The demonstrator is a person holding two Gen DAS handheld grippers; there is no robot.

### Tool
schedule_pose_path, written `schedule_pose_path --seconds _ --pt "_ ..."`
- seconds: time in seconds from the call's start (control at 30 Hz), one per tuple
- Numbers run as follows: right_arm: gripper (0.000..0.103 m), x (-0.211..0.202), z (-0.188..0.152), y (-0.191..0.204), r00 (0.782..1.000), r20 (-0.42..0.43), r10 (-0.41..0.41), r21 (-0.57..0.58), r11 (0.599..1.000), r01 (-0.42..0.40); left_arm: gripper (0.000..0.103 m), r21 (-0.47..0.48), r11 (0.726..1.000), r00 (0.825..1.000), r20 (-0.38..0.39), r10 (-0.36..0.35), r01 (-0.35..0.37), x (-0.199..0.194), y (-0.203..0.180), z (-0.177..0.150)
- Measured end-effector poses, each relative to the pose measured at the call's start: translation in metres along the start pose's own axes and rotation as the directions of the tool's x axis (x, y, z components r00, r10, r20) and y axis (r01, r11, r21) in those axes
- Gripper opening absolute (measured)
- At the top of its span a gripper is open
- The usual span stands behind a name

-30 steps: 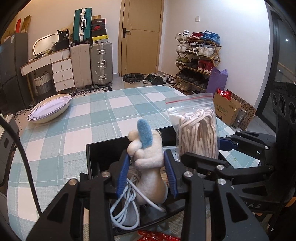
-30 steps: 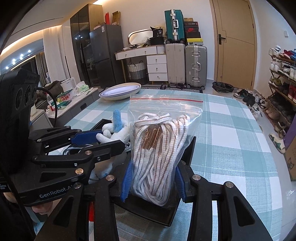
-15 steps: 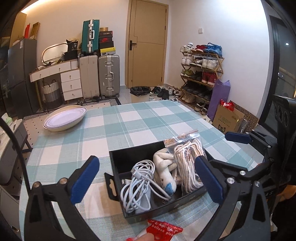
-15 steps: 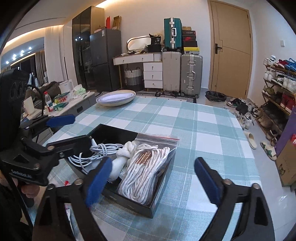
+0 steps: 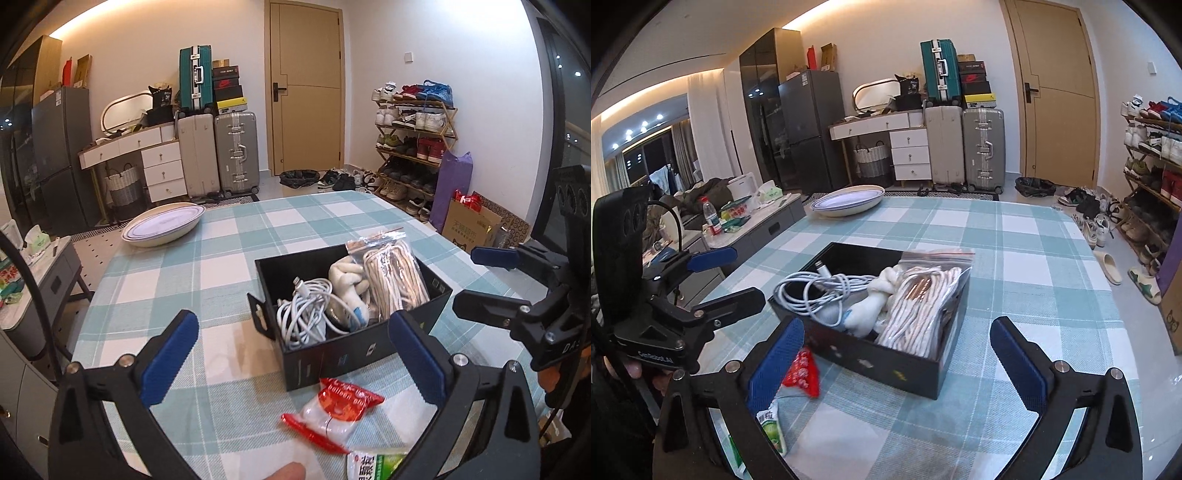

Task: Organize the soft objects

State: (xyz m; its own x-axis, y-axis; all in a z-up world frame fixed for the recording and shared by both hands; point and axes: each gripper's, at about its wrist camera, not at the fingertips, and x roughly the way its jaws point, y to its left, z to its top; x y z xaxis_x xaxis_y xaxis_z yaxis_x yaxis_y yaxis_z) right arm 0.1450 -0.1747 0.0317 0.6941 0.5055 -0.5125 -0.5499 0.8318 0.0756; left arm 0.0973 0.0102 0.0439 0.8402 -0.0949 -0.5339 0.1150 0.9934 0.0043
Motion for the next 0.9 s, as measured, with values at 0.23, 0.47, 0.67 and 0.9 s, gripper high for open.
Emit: schedule_pose_path --seconds 0.23,0.47,0.67,0.9 --pt "0.102 -0.008 -0.010 0.015 0.999 -0.019 0.038 -0.030 0.999 -0.038 0.103 -0.003 0.999 0.999 -0.013 0.032 -0.032 -0.010 0.002 -0.014" --pt "0.102 -0.008 -0.026 0.025 0.996 -0.056 0.071 -0.047 0.996 -0.074 0.103 -0.020 0.999 0.998 -0.031 0.050 -0.050 -0.014 0.009 -0.023" --pt "0.102 -0.005 -0.033 0.033 0.992 -0.076 0.100 -0.062 0.993 -0.104 0.103 -0.030 0.997 0.997 -0.040 0.069 -0.070 -0.014 0.011 -0.028" --pt "0.102 0.002 -0.038 0.045 0.985 -0.109 0.134 -0.085 0.986 -0.143 0.103 -0.018 0.998 0.996 -0.063 0.067 -0.068 -0.010 0.009 -0.033"
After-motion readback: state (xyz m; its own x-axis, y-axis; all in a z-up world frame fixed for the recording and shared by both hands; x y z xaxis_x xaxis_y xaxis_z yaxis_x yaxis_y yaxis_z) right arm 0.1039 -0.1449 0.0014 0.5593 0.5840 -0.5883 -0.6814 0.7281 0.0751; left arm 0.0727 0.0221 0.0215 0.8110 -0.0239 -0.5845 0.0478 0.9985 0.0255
